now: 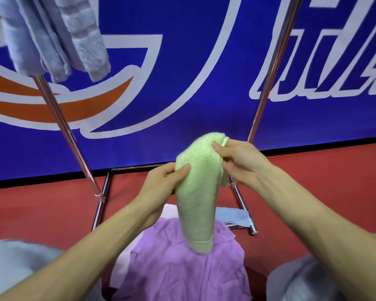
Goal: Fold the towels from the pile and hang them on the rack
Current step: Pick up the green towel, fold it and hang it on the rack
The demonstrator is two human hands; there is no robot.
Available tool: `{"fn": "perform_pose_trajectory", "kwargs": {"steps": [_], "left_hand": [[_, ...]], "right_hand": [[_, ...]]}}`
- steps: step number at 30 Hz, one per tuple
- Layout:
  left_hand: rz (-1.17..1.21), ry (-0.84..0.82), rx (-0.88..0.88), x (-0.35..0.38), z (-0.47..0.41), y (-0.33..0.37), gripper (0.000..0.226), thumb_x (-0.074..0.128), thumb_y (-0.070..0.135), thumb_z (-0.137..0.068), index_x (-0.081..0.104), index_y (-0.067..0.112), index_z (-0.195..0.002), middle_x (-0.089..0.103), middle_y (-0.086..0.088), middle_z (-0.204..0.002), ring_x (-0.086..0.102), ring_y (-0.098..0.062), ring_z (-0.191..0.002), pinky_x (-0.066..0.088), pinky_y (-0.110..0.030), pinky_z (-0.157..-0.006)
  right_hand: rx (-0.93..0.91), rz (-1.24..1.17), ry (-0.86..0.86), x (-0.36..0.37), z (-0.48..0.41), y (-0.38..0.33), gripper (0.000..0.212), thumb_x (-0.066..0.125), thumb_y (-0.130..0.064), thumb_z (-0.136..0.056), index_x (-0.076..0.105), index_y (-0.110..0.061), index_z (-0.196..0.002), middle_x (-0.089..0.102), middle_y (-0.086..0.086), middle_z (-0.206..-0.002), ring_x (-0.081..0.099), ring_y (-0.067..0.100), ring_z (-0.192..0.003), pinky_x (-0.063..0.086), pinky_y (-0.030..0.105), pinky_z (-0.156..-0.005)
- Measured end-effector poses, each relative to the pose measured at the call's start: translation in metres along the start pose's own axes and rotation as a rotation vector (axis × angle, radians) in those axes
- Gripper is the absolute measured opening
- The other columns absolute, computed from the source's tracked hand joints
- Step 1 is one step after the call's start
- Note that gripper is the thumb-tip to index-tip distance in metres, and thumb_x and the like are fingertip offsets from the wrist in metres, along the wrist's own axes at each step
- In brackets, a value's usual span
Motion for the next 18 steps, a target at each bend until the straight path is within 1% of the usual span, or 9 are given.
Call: {"fn": "perform_pose_trajectory", "kwargs": {"steps": [4,7,9,11,13,14,15,16,18], "left_hand": [[-0.059,0.092,0.238,0.000,-0.003,0.018,0.024,0.056,0.020,-0.095,0.061,-0.003,-0.097,0.066,-0.009,-0.089,0.060,-0.015,-0.083,0.047,-0.030,-0.076],[-0.125,0.068,0.352,0.001,-0.005,0.031,0.024,0.058,0.026,-0.092,0.060,0.002,-0.093,0.061,-0.010,-0.083,0.055,-0.017,-0.077,0.045,-0.033,-0.072],[-0.183,0.062,0.382,0.000,-0.007,0.036,0.031,0.056,0.028,-0.086,0.056,-0.002,-0.089,0.055,-0.018,-0.078,0.048,-0.020,-0.072,0.040,-0.036,-0.069],[-0.272,0.037,0.396,-0.001,-0.010,0.038,0.029,0.054,0.026,-0.084,0.055,-0.003,-0.087,0.052,-0.022,-0.076,0.046,-0.020,-0.070,0.037,-0.037,-0.068],[-0.357,-0.004,0.390,-0.002,-0.012,0.038,0.023,0.053,0.025,-0.083,0.055,0.001,-0.082,0.050,-0.012,-0.072,0.044,-0.018,-0.068,0.036,-0.035,-0.067],[-0.401,-0.029,0.384,-0.002,-0.013,0.038,0.021,0.053,0.025,-0.083,0.054,0.004,-0.080,0.049,-0.007,-0.071,0.044,-0.017,-0.068,0.036,-0.034,-0.067],[-0.445,-0.056,0.376,-0.001,-0.014,0.037,0.019,0.054,0.025,-0.082,0.054,0.006,-0.078,0.049,-0.005,-0.070,0.044,-0.015,-0.067,0.036,-0.034,-0.067],[-0.489,-0.084,0.369,-0.001,-0.014,0.037,0.018,0.054,0.026,-0.082,0.055,0.009,-0.076,0.049,-0.004,-0.069,0.045,-0.014,-0.067,0.036,-0.033,-0.067],[-0.571,-0.144,0.362,0.000,-0.014,0.037,0.016,0.056,0.027,-0.080,0.057,0.013,-0.074,0.050,-0.006,-0.067,0.045,-0.013,-0.066,0.037,-0.033,-0.066]], "right_hand": [[0.011,-0.040,-0.002,-0.003,-0.001,-0.001,0.037,0.058,0.007,-0.086,0.052,0.018,-0.121,0.066,0.021,-0.102,0.068,0.022,-0.084,0.060,0.028,-0.072],[0.070,0.055,-0.033,-0.005,0.002,0.004,0.033,0.060,0.004,-0.086,0.058,0.014,-0.118,0.066,0.021,-0.109,0.068,0.024,-0.089,0.059,0.030,-0.080],[0.093,0.298,-0.031,-0.007,0.006,0.006,0.024,0.064,-0.004,-0.087,0.065,0.008,-0.108,0.069,0.018,-0.099,0.068,0.021,-0.081,0.058,0.031,-0.078],[0.096,0.713,-0.028,-0.010,0.012,0.004,0.018,0.066,-0.019,-0.088,0.068,-0.001,-0.088,0.069,0.014,-0.079,0.066,0.018,-0.064,0.058,0.029,-0.065],[0.020,1.180,-0.009,-0.015,0.014,0.000,0.034,0.067,-0.034,-0.087,0.063,-0.005,-0.071,0.066,0.011,-0.066,0.061,0.017,-0.055,0.055,0.029,-0.058],[-0.056,1.341,0.016,-0.016,0.012,-0.003,0.036,0.066,-0.039,-0.086,0.065,-0.006,-0.071,0.067,0.007,-0.066,0.060,0.016,-0.055,0.054,0.031,-0.060],[-0.154,1.415,0.042,-0.014,0.011,-0.004,0.033,0.066,-0.042,-0.085,0.066,-0.010,-0.074,0.067,0.003,-0.068,0.059,0.014,-0.058,0.053,0.032,-0.064],[-0.258,1.390,0.049,-0.011,0.011,-0.005,0.027,0.065,-0.039,-0.086,0.067,-0.014,-0.077,0.066,-0.003,-0.069,0.060,0.011,-0.061,0.052,0.032,-0.068],[-0.375,1.093,0.010,-0.002,0.008,-0.003,0.017,0.060,-0.027,-0.091,0.068,-0.012,-0.085,0.068,-0.004,-0.078,0.065,0.014,-0.072,0.055,0.032,-0.075]]}}
Point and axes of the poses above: each hand's wrist, its own z-axis away from the middle knuckle, its own x-axis out of the palm, y = z × x, the point moved 5 cm from there along -z, towards the middle knuckle
